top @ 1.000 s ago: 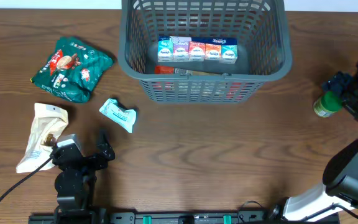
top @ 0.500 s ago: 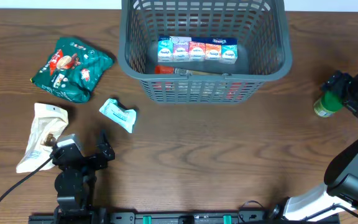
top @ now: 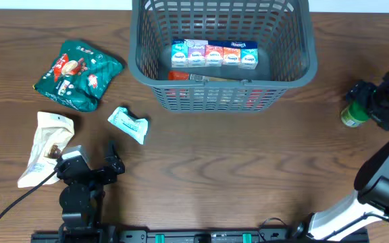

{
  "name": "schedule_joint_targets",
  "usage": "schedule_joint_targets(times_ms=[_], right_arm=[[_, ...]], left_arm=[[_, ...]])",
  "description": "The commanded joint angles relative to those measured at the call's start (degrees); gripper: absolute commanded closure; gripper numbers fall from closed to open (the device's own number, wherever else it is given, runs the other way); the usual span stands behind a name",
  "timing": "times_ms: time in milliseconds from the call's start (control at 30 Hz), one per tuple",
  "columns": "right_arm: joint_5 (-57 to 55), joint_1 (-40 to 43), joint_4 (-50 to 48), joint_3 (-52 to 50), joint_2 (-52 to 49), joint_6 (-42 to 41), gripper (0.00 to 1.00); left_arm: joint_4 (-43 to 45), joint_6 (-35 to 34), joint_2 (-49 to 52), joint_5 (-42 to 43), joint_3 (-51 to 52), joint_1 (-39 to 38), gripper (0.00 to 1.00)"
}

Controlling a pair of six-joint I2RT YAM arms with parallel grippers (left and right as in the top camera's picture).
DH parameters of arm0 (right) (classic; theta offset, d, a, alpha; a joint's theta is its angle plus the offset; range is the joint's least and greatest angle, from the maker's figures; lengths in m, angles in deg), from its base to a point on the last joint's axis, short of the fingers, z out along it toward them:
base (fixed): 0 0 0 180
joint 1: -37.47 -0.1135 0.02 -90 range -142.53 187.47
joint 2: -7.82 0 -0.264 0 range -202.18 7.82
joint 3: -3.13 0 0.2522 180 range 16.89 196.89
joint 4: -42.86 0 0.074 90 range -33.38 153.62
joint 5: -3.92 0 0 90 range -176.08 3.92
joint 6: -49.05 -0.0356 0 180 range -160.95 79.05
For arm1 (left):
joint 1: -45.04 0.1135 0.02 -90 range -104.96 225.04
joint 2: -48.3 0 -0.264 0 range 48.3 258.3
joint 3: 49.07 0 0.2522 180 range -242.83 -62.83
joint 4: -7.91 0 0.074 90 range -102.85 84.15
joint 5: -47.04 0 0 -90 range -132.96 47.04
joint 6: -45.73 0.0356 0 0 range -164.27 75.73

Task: Pack container
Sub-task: 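Lower the right gripper onto the green-capped jar and grasp it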

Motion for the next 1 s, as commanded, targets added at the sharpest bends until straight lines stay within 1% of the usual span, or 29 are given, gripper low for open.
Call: schedule_joint_targets(times_ms=[0, 400, 767, 967], right_arm=[[0.28, 0.42, -0.61, -0.31, -2.32, 0.28, 0.01], [0.31, 1.92, -4.04, -0.31, -4.50, 0.28, 0.01], [0.33, 2.38, -5.33, -0.31, -5.92, 0.28, 0.01], [0.31, 2.43, -5.38, -0.31, -8.63, 0.28, 0.02]], left_arm=[[-1.18, -0.26, -0.04, -1.05, 0.94, 0.17, 0.01], [-1.18, -0.26, -0.04, -1.07, 0.94, 0.17, 0.01], [-1.18, -0.26, -0.04, -1.07, 0.94, 0.17, 0.01], [-1.18, -0.26, -0.04, -1.07, 0.94, 0.17, 0.01]])
